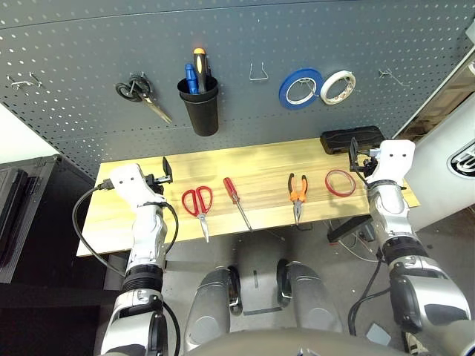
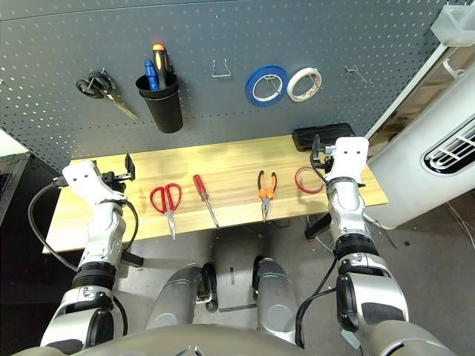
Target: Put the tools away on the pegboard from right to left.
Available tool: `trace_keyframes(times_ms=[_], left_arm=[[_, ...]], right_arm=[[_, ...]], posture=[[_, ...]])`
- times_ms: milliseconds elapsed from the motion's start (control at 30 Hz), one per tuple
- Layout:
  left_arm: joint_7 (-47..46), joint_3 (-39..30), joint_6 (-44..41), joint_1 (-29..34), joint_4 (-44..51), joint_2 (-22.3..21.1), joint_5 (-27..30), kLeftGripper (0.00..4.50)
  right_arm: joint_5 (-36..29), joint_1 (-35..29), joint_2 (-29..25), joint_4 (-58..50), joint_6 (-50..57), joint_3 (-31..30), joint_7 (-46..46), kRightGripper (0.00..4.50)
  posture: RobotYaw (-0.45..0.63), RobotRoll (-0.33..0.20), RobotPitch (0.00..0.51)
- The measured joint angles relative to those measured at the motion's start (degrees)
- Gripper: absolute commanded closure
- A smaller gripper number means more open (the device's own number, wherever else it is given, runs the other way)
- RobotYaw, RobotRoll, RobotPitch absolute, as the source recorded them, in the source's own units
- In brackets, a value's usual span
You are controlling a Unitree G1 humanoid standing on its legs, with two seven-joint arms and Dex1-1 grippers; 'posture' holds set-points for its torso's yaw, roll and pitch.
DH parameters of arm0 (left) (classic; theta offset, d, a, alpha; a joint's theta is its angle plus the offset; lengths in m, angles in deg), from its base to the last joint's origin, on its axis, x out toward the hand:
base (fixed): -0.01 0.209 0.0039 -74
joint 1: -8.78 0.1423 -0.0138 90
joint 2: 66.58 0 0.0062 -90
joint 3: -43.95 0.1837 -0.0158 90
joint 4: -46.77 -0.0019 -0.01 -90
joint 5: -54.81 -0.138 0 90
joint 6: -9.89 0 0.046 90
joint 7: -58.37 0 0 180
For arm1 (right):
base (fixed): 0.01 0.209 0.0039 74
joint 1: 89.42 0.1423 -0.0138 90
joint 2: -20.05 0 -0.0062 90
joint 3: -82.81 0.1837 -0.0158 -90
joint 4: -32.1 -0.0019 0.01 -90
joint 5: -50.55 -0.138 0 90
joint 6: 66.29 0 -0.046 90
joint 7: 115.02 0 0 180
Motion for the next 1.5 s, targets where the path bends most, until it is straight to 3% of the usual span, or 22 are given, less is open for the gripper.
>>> trace_keyframes(times_ms=[300,367,600,933,1033,1200,1333,1500], left_arm=[[4.66,0.56,-0.82,1.64,3.93,-2.10,0.99,0.03],[9.82,1.49,-2.13,2.26,6.85,-3.73,2.72,0.03],[26.41,4.18,-10.77,5.49,18.12,-8.84,10.25,0.03],[45.85,12.28,-26.99,9.70,34.91,-18.39,16.94,0.03],[49.24,13.94,-30.91,9.63,38.22,-19.32,18.99,0.03],[53.09,15.17,-36.97,7.75,40.95,-20.00,22.59,0.03],[55.42,17.29,-38.97,5.58,41.60,-20.33,22.93,0.03],[58.23,19.58,-42.34,4.73,43.73,-21.54,23.57,0.03]], right_arm=[[0.25,-0.37,-0.71,-3.60,3.55,-0.29,-0.06,0.00],[2.37,-0.46,-1.95,-6.08,8.81,-0.46,2.85,0.00],[3.17,-3.26,-5.35,-22.10,28.83,-2.09,-0.22,0.00],[-0.05,-2.96,-13.79,-36.57,62.73,-5.83,-15.24,0.00],[-0.48,-1.08,-15.00,-37.15,71.98,-7.66,-18.89,0.00],[0.51,1.92,-16.00,-36.17,73.14,-10.32,-21.09,0.00],[2.50,6.92,-17.13,-29.32,74.81,-15.90,-25.71,0.00],[3.79,12.15,-15.49,-18.87,74.95,-18.73,-28.31,0.00]], posture=[[-0.08,0.000,0.111],[-0.08,0.000,0.125],[-0.12,0.000,0.175],[-0.10,0.000,0.230],[-0.11,0.000,0.243],[-0.11,0.000,0.261],[-0.11,0.000,0.290],[-0.09,0.000,0.327]])
